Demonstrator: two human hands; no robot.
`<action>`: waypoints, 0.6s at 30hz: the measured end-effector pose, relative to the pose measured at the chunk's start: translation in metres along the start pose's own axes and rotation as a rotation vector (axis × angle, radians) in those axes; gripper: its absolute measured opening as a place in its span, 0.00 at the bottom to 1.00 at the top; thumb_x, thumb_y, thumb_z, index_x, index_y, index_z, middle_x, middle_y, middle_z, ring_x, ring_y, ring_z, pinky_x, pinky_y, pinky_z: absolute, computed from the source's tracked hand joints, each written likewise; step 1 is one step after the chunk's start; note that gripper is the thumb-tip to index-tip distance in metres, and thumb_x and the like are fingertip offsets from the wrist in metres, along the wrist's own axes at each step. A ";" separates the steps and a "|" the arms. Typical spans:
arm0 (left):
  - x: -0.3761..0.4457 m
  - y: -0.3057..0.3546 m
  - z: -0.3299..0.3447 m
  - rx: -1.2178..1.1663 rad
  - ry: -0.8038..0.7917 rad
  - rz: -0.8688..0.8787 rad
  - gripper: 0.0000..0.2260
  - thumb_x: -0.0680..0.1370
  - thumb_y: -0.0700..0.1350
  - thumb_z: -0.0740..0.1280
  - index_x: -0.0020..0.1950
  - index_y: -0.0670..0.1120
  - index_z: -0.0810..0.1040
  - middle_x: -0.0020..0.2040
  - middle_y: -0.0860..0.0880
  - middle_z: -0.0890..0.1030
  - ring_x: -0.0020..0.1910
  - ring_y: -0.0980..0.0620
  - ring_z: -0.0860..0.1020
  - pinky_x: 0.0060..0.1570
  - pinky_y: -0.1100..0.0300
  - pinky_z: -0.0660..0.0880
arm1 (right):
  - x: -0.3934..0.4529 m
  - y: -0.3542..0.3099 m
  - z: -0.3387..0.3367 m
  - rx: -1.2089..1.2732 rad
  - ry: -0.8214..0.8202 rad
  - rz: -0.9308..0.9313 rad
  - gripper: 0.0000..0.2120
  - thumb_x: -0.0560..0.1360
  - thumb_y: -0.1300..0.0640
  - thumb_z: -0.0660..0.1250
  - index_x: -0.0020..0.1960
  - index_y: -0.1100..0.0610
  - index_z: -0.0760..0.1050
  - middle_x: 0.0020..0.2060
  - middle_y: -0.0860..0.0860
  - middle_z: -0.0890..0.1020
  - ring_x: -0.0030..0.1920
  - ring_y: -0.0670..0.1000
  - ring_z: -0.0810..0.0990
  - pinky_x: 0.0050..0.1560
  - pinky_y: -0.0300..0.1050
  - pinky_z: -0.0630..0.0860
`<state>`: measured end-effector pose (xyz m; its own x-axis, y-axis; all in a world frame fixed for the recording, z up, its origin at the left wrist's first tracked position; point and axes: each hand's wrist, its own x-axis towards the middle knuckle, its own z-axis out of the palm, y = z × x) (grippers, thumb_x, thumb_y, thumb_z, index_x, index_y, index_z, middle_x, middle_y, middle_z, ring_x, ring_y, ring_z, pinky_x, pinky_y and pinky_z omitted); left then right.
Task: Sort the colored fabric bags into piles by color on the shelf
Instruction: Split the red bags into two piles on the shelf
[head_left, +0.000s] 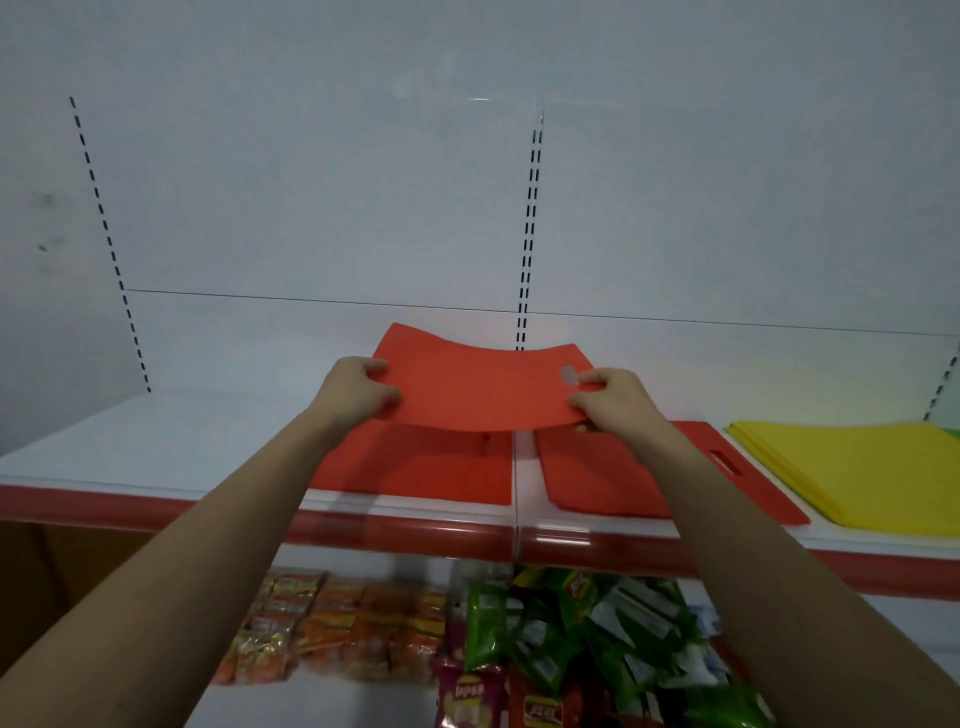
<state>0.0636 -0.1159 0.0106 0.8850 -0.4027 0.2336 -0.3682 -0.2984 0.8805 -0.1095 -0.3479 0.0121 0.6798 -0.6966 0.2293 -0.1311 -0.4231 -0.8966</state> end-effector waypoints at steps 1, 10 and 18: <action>-0.004 0.009 0.009 -0.003 -0.009 0.005 0.27 0.72 0.32 0.71 0.71 0.37 0.71 0.54 0.39 0.80 0.36 0.51 0.79 0.35 0.65 0.78 | 0.000 0.002 -0.013 -0.001 -0.004 0.003 0.17 0.74 0.70 0.65 0.63 0.64 0.73 0.42 0.53 0.77 0.29 0.51 0.76 0.25 0.36 0.76; -0.035 0.066 0.109 0.018 -0.073 0.022 0.32 0.70 0.31 0.74 0.72 0.36 0.69 0.58 0.40 0.78 0.48 0.43 0.81 0.43 0.56 0.81 | -0.001 0.047 -0.122 -0.110 -0.004 0.040 0.19 0.72 0.72 0.66 0.63 0.67 0.73 0.40 0.58 0.78 0.26 0.47 0.75 0.21 0.33 0.71; -0.049 0.054 0.205 0.314 -0.193 -0.027 0.29 0.72 0.41 0.75 0.72 0.40 0.71 0.64 0.42 0.77 0.63 0.41 0.74 0.64 0.53 0.72 | 0.018 0.128 -0.168 -0.351 -0.014 0.135 0.13 0.66 0.67 0.71 0.51 0.64 0.80 0.37 0.59 0.82 0.31 0.52 0.77 0.34 0.44 0.73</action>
<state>-0.0579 -0.2893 -0.0377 0.8367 -0.5377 0.1038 -0.4413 -0.5498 0.7091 -0.2352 -0.5121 -0.0351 0.6490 -0.7526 0.1110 -0.4578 -0.5029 -0.7332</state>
